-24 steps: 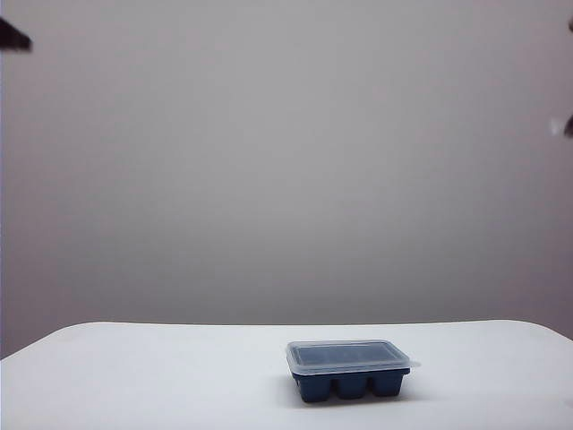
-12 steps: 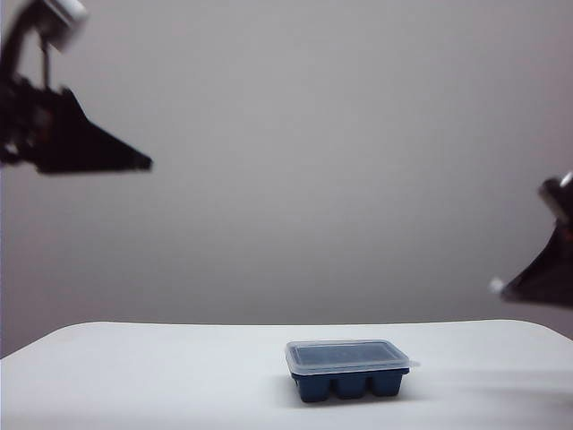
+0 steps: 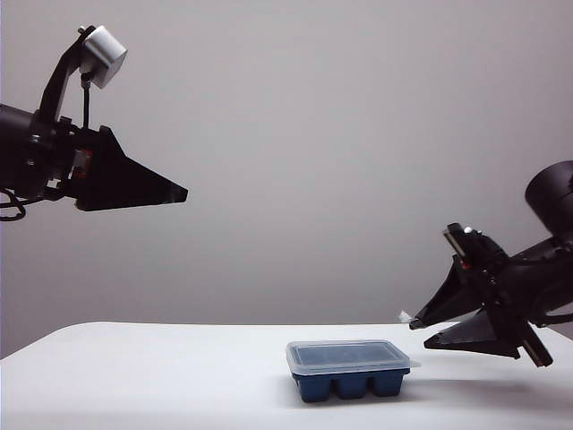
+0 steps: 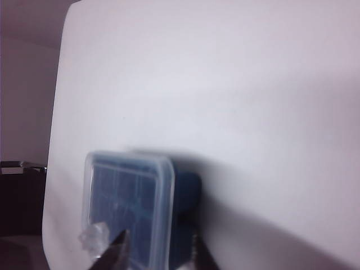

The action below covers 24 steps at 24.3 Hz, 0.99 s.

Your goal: Pick up the ice cube tray, remove its lid, and then place both the tray and the lid back on the table.

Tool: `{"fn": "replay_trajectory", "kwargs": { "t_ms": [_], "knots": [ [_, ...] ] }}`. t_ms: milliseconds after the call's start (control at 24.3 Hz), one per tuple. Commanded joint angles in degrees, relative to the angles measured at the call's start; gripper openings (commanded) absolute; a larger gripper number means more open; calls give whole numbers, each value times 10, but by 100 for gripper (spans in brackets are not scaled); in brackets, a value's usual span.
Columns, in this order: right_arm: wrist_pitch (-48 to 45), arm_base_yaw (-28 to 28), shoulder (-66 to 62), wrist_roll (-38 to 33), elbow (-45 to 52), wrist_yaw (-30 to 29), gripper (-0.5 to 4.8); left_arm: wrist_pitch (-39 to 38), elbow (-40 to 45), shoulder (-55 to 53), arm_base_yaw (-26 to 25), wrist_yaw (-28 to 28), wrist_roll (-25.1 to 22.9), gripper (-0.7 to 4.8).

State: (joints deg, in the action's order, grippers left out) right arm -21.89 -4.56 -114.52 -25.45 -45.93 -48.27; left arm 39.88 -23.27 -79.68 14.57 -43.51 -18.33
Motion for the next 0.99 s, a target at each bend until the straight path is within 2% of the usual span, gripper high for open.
{"fn": "replay_trajectory", "kwargs": {
  "t_ms": [41, 288, 370, 782, 864, 988],
  "knots": [
    [44, 0, -11, 4, -30, -24, 151, 10, -2, 2, 0, -3, 3, 89],
    [115, -1, -11, 17, -57, -29, 150, 10, -2, 2, 0, -2, 3, 89],
    [158, -1, -11, 17, -68, -53, 150, 10, -2, 2, 0, -2, 3, 89],
    [231, -4, -11, 37, -101, -60, 160, 14, -2, 2, 0, -2, 3, 89],
    [247, -5, -11, 54, -111, -59, 160, 14, -2, 2, 0, -2, 3, 89],
    [308, -5, -11, 130, -139, -32, 159, 14, -2, 2, 0, -2, 3, 89]
  ]
}}
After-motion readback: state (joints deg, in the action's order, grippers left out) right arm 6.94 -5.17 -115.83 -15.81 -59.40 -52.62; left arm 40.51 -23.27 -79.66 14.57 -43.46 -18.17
